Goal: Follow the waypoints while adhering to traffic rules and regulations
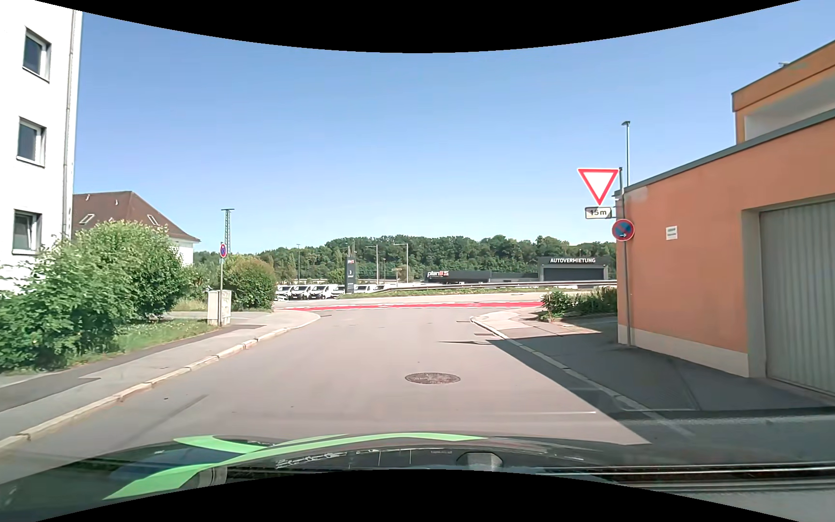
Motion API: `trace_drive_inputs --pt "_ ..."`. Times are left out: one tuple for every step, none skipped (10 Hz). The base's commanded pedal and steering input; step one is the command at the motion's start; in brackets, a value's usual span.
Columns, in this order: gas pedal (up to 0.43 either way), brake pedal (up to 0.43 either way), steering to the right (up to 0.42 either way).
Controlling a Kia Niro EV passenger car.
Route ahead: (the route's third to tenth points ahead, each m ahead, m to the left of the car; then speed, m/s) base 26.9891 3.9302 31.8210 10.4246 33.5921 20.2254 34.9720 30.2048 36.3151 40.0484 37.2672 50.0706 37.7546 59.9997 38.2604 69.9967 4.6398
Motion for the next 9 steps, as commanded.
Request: trace_drive_inputs --pt "0.008 0.000 -0.033" --pt "0.008 0.000 -0.027" --pt "0.008 0.000 -0.019" --pt "0.008 0.000 -0.016" --pt "0.008 0.000 -0.016" --pt "0.008 0.000 -0.018" --pt "0.008 0.000 -0.024" --pt "0.008 0.000 -0.031" --pt "0.008 0.000 -0.031"
